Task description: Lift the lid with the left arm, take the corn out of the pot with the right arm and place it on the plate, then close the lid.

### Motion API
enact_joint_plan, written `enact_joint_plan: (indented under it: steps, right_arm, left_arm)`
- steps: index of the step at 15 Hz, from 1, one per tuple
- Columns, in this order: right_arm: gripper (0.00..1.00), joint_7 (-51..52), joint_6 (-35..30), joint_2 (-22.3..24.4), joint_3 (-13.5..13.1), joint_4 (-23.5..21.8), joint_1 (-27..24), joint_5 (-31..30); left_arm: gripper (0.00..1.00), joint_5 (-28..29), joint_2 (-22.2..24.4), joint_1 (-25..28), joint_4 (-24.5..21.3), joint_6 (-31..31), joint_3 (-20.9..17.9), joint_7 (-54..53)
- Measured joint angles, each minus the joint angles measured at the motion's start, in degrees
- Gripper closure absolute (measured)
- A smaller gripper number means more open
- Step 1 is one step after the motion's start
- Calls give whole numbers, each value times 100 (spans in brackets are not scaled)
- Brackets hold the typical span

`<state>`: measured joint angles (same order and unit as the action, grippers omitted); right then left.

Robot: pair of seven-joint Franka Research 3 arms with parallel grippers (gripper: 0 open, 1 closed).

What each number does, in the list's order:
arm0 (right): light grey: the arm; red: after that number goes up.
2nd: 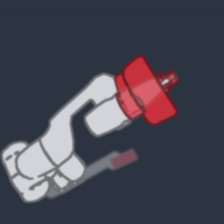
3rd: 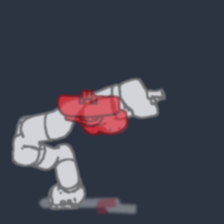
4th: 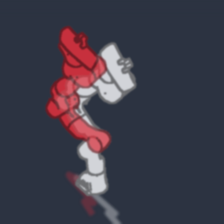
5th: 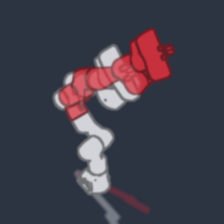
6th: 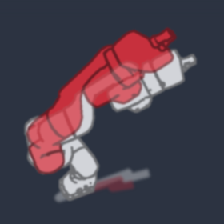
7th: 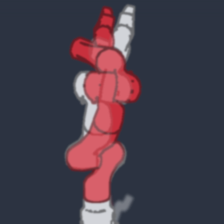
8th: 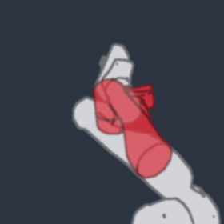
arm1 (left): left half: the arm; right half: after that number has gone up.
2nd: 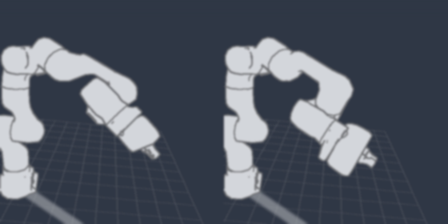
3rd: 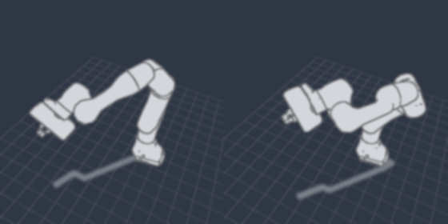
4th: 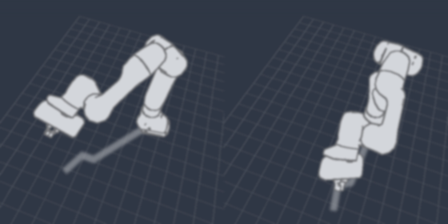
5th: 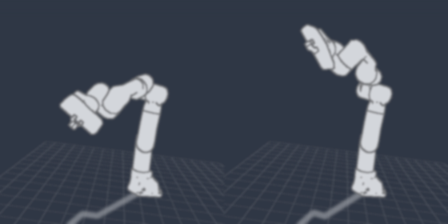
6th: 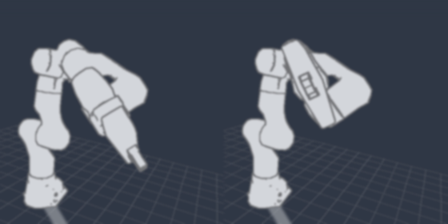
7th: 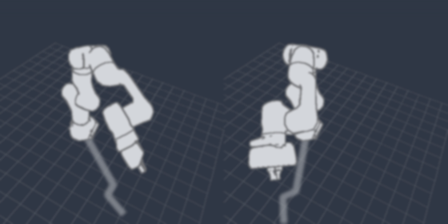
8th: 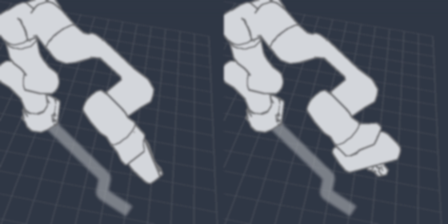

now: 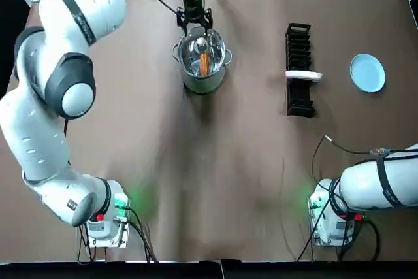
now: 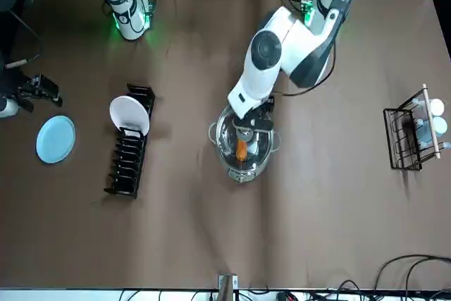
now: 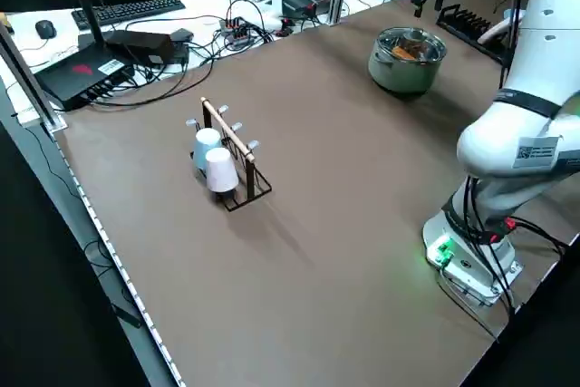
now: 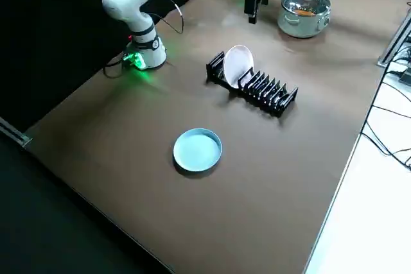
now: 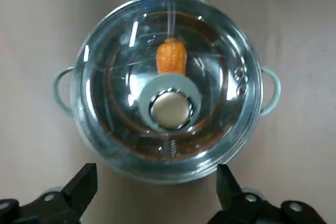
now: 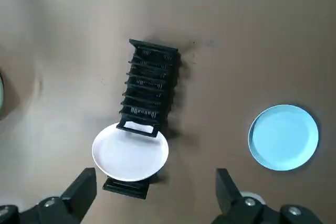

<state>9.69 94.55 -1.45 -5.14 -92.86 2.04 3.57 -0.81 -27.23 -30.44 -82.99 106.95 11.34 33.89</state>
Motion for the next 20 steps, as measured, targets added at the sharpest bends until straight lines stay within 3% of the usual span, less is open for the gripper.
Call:
enact_joint_plan:
  steps: [7,13,18,20]
  right_arm:
    - [0,-16,-238,-31,15,-75,13,0]
    - [0,-19,-283,-31,30,-77,34,3]
    - [0,-31,-305,-106,68,-104,118,41]
    - [0,-4,-375,-169,56,-107,110,260]
  left_arm:
    - [0,0,-577,-56,11,828,-4,19]
    - [1,0,-648,-127,14,894,-33,19]
    - [20,18,-660,-123,13,902,-93,19]
    - [22,18,-668,-123,15,925,-124,19]
